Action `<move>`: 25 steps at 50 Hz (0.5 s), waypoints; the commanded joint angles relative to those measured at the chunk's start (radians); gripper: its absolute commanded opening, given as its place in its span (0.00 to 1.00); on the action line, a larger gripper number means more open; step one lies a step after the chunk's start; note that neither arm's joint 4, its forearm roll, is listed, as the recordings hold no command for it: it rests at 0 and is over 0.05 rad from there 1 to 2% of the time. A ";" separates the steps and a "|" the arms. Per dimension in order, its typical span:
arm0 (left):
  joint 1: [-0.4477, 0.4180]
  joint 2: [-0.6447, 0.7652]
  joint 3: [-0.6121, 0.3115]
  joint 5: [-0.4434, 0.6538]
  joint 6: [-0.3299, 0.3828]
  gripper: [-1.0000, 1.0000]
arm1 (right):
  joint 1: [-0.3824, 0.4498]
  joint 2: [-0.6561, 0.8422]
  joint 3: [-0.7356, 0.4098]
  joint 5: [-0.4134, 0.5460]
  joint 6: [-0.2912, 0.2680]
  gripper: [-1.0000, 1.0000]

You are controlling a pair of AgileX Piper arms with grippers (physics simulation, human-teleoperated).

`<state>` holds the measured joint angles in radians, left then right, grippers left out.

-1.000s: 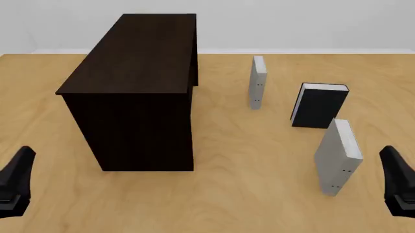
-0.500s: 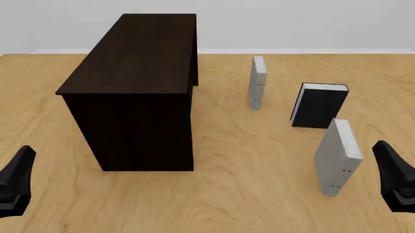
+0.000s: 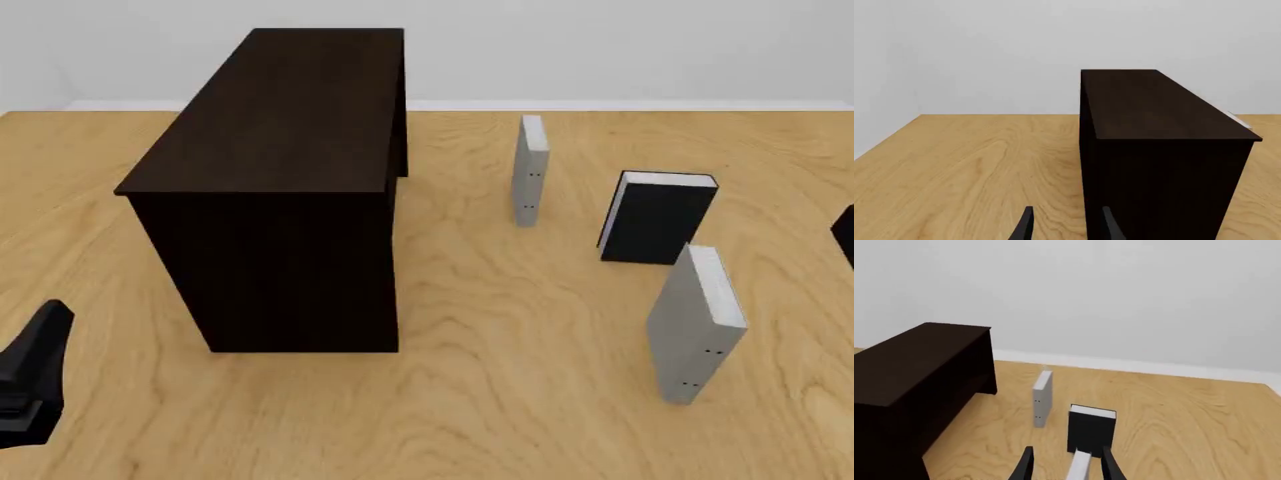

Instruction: Pick up the book on the right and place it under the cabinet shelf.

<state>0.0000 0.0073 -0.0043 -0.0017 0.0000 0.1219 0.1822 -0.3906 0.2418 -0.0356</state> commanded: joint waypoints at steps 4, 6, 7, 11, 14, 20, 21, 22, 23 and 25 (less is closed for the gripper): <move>0.000 0.000 0.000 0.000 0.000 1.00 | 0.053 0.154 -0.172 0.119 0.010 1.00; 0.000 0.000 0.000 0.000 0.000 1.00 | 0.070 0.179 -0.194 0.138 0.022 1.00; 0.000 0.000 0.000 0.000 0.000 1.00 | 0.064 0.189 -0.202 0.149 0.028 1.00; 0.000 0.000 0.000 0.000 0.000 1.00 | 0.068 0.225 -0.228 0.187 0.077 1.00; 0.000 0.000 0.000 0.000 0.000 1.00 | 0.060 0.238 -0.238 0.215 0.080 1.00; 0.000 0.000 0.000 0.000 0.000 1.00 | 0.061 0.278 -0.246 0.256 0.102 1.00; 0.000 0.000 0.000 0.000 0.000 1.00 | 0.052 0.293 -0.246 0.264 0.097 1.00; 0.000 0.000 0.000 0.000 0.000 1.00 | 0.069 0.288 -0.254 0.266 0.102 1.00; 0.000 0.000 0.000 0.000 0.000 1.00 | 0.058 0.309 -0.261 0.286 0.100 1.00; 0.000 0.000 0.000 0.000 0.000 1.00 | 0.064 0.304 -0.274 0.296 0.101 1.00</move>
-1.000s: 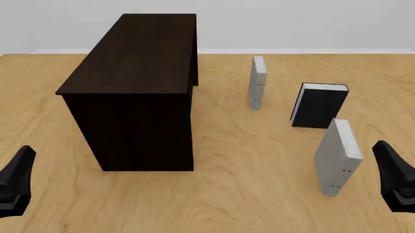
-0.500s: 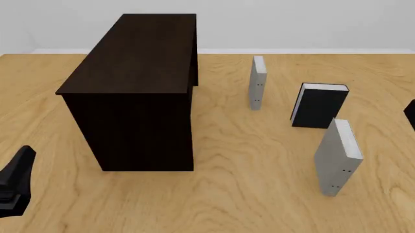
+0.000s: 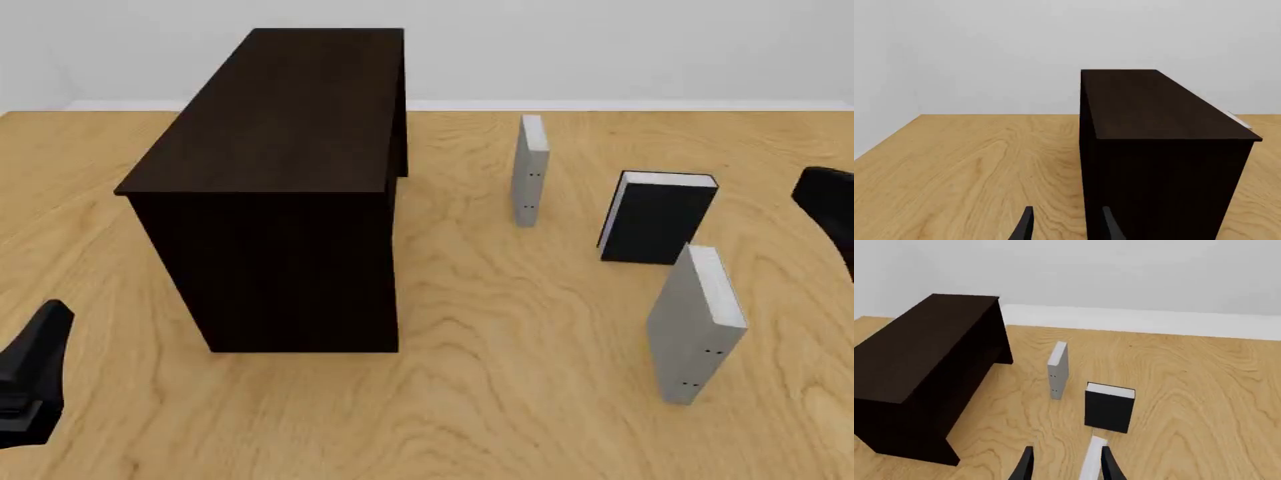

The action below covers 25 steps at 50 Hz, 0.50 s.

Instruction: Pick up the book on the right and place it under the cabinet shelf.

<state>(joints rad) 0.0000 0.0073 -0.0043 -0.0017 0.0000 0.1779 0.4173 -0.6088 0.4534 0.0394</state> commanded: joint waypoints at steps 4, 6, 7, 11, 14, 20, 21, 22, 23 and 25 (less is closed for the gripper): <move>0.000 0.000 0.000 0.000 0.000 1.00 | 0.001 0.083 -0.076 0.114 0.036 1.00; 0.000 0.000 0.000 0.000 0.000 1.00 | 0.007 0.095 -0.075 0.121 0.055 1.00; 0.000 0.000 0.000 0.000 0.000 1.00 | 0.004 0.100 -0.072 0.124 0.067 1.00; 0.000 0.000 0.000 0.000 0.000 1.00 | 0.020 0.126 -0.067 0.123 0.100 1.00; 0.000 0.000 0.000 0.000 0.000 1.00 | 0.024 0.157 -0.063 0.127 0.105 1.00; 0.000 0.000 0.000 0.000 0.000 1.00 | 0.034 0.170 -0.051 0.123 0.112 1.00; 0.000 0.000 0.000 0.000 0.000 1.00 | 0.032 0.173 -0.044 0.118 0.114 1.00; 0.000 0.000 0.000 0.000 0.000 1.00 | 0.033 0.175 -0.038 0.112 0.124 1.00; 0.000 0.000 0.000 0.000 0.000 1.00 | 0.037 0.181 -0.031 0.104 0.133 1.00; 0.000 0.000 0.000 0.000 0.000 1.00 | 0.027 0.184 -0.018 0.094 0.129 1.00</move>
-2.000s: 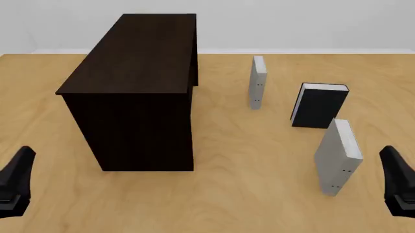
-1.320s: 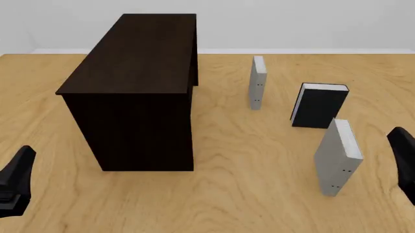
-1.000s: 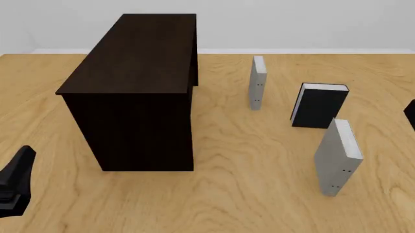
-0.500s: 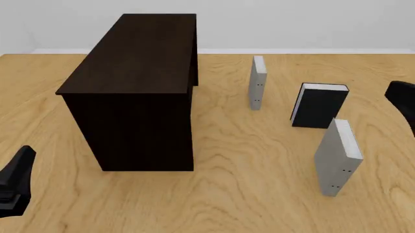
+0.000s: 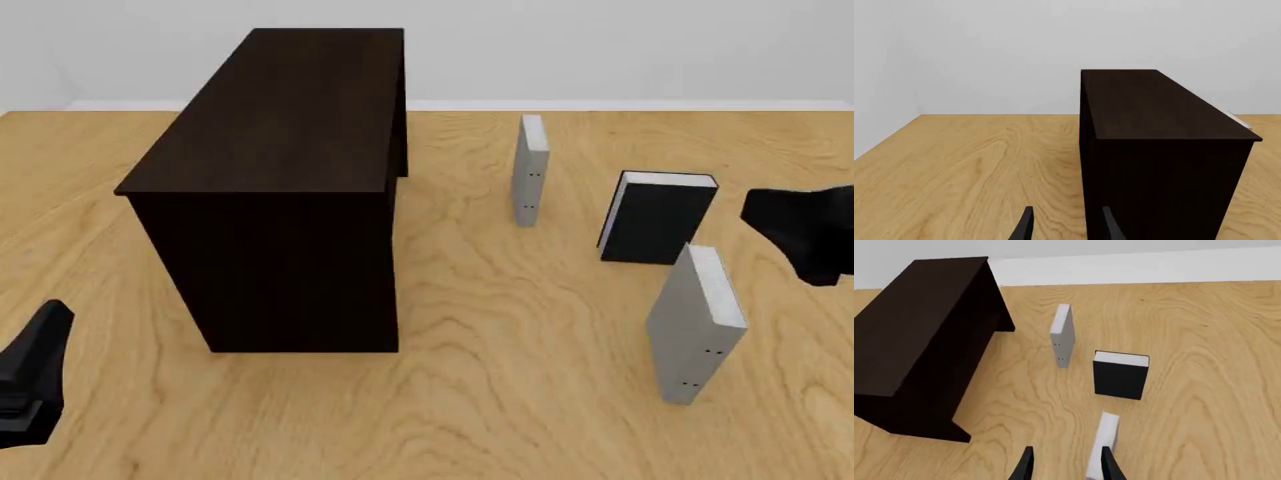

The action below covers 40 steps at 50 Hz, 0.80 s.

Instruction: Pick up the book on the right and place it under the cabinet shelf.

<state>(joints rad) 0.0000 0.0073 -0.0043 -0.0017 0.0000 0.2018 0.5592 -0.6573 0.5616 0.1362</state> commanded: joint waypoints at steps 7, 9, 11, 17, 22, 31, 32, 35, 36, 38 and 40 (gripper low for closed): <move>0.000 0.000 0.000 0.000 0.000 1.00 | -0.030 0.025 0.039 -0.002 0.016 1.00; 0.000 0.000 0.000 0.000 0.000 1.00 | -0.037 0.025 0.046 -0.004 0.018 1.00; 0.000 0.000 0.000 0.000 0.000 1.00 | -0.043 0.024 0.050 -0.006 0.018 1.00; 0.000 0.000 0.000 0.000 0.000 1.00 | -0.076 0.001 0.049 0.017 0.008 1.00; 0.000 0.000 0.000 0.000 0.000 1.00 | -0.090 -0.006 0.062 0.017 -0.006 1.00; 0.000 0.000 0.000 0.000 0.000 1.00 | -0.107 0.031 0.106 -0.038 0.003 1.00; 0.000 0.000 0.000 0.000 0.000 1.00 | -0.104 0.037 0.110 -0.046 0.008 1.00; 0.000 0.000 0.000 0.000 0.000 1.00 | -0.105 0.052 0.125 -0.068 0.011 1.00; 0.000 0.000 0.000 0.000 0.000 1.00 | -0.106 0.055 0.130 -0.076 0.014 1.00; 0.000 0.000 0.000 0.000 0.000 1.00 | -0.108 0.067 0.140 -0.093 0.017 1.00; 0.000 0.000 0.000 0.000 0.000 1.00 | -0.111 0.079 0.150 -0.109 0.018 1.00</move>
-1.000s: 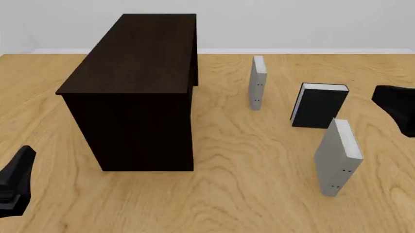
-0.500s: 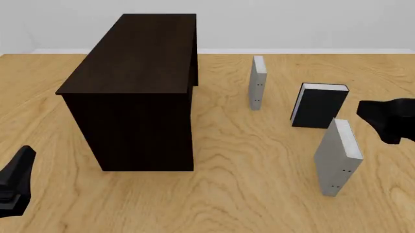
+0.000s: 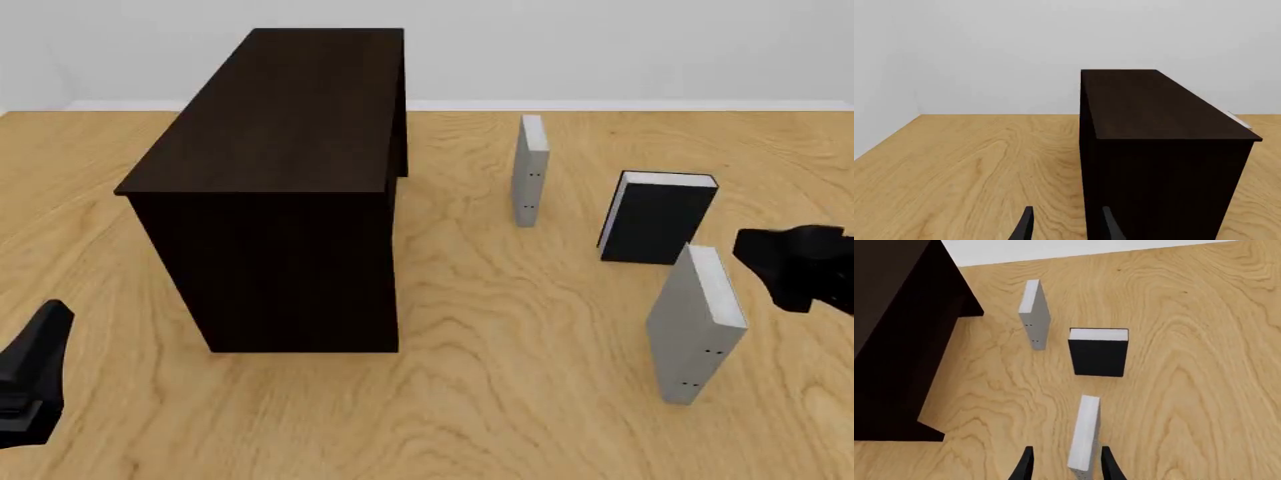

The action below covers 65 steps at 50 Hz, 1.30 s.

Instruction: Pick up the book on the right and place it under the cabinet shelf.

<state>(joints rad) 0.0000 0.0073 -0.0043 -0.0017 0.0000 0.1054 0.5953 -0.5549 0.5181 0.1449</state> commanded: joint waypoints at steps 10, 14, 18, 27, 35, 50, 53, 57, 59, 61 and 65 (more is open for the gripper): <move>0.000 0.000 0.000 0.000 0.000 1.00 | -0.011 0.131 0.089 -0.167 0.028 1.00; 0.000 0.000 0.000 0.000 0.000 1.00 | -0.017 0.152 0.108 -0.194 0.029 1.00; 0.000 0.000 0.000 0.000 0.000 1.00 | -0.021 0.161 0.114 -0.204 0.028 1.00; 0.000 0.000 0.000 0.000 0.000 1.00 | -0.029 0.195 0.143 -0.251 0.032 1.00; 0.000 0.000 0.000 0.000 0.000 1.00 | -0.047 0.275 0.183 -0.338 0.017 1.00; 0.000 0.000 0.000 0.000 0.000 1.00 | -0.042 0.356 0.205 -0.404 0.026 1.00; 0.000 0.000 0.000 0.000 0.000 1.00 | -0.038 0.369 0.210 -0.416 0.028 1.00; 0.000 0.000 0.000 0.000 0.000 1.00 | -0.043 0.380 0.215 -0.426 0.027 1.00; 0.000 0.000 0.000 0.000 0.000 1.00 | -0.041 0.387 0.219 -0.435 0.031 1.00; 0.000 0.000 0.000 0.000 0.000 1.00 | -0.040 0.398 0.228 -0.451 0.032 1.00; 0.000 0.000 0.000 0.000 0.000 1.00 | -0.041 0.415 0.240 -0.473 0.037 1.00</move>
<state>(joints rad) 0.0000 0.0073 -0.0043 -0.0017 0.0000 0.0645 0.9675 -0.3392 0.0944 0.1747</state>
